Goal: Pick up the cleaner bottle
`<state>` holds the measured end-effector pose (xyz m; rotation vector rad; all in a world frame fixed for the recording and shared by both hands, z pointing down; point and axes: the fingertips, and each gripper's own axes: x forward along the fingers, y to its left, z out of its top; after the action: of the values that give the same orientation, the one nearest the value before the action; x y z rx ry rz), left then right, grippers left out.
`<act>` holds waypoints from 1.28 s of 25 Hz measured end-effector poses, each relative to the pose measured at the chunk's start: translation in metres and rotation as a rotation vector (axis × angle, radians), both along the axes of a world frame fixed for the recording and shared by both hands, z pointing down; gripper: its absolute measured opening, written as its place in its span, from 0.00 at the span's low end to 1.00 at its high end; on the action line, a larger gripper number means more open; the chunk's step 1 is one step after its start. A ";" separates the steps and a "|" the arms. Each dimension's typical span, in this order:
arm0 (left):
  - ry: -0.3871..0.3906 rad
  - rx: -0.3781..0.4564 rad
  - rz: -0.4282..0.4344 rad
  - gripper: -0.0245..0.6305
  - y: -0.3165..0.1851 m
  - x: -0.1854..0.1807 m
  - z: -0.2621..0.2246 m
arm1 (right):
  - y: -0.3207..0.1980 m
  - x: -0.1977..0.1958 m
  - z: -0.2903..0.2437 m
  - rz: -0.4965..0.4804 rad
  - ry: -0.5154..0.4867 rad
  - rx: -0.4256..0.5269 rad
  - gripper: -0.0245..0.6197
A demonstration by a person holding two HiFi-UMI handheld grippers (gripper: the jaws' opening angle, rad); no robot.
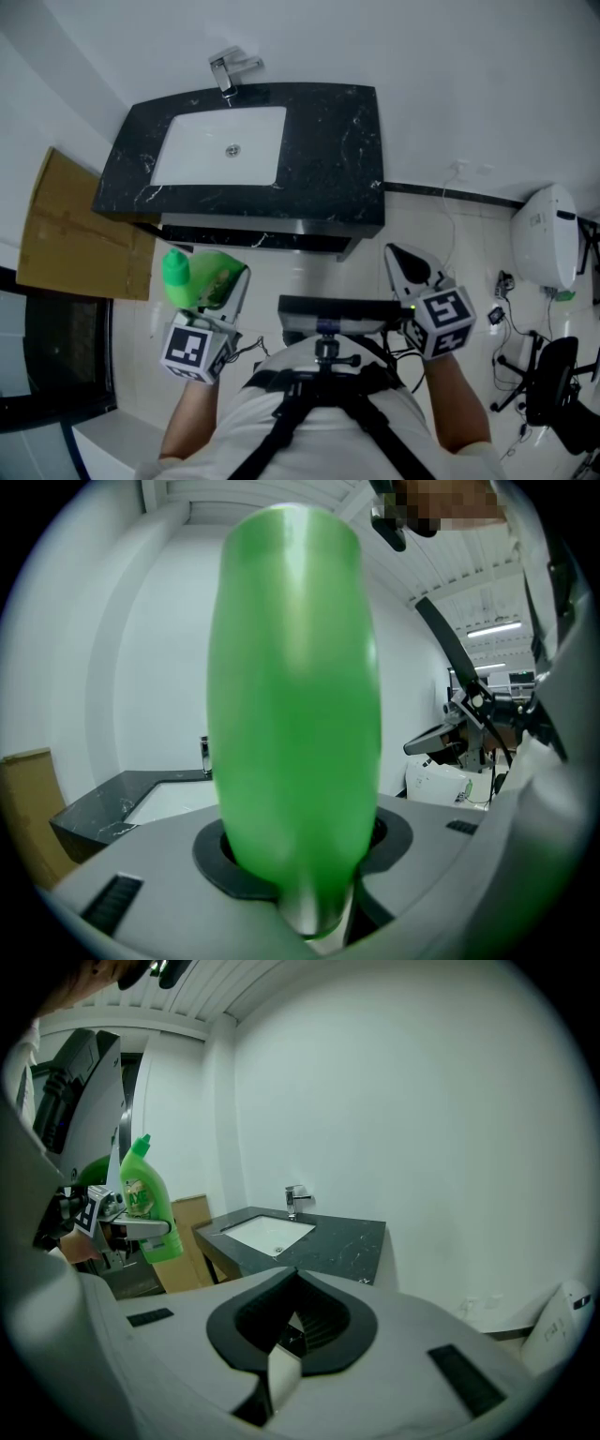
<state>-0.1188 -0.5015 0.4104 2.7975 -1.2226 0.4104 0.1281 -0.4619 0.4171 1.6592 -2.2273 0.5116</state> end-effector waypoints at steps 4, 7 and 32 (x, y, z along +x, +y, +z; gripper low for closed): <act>-0.001 0.004 0.005 0.31 -0.001 0.001 -0.001 | 0.000 0.001 0.001 0.003 0.000 -0.003 0.04; -0.001 0.002 0.004 0.31 -0.001 0.000 0.000 | 0.000 0.001 0.001 0.002 -0.001 -0.004 0.04; -0.007 -0.002 0.014 0.31 0.000 0.005 0.004 | 0.004 0.005 0.008 0.010 0.011 -0.016 0.04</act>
<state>-0.1136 -0.5015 0.4142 2.8069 -1.2036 0.4225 0.1329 -0.4584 0.4253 1.6618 -2.2019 0.5202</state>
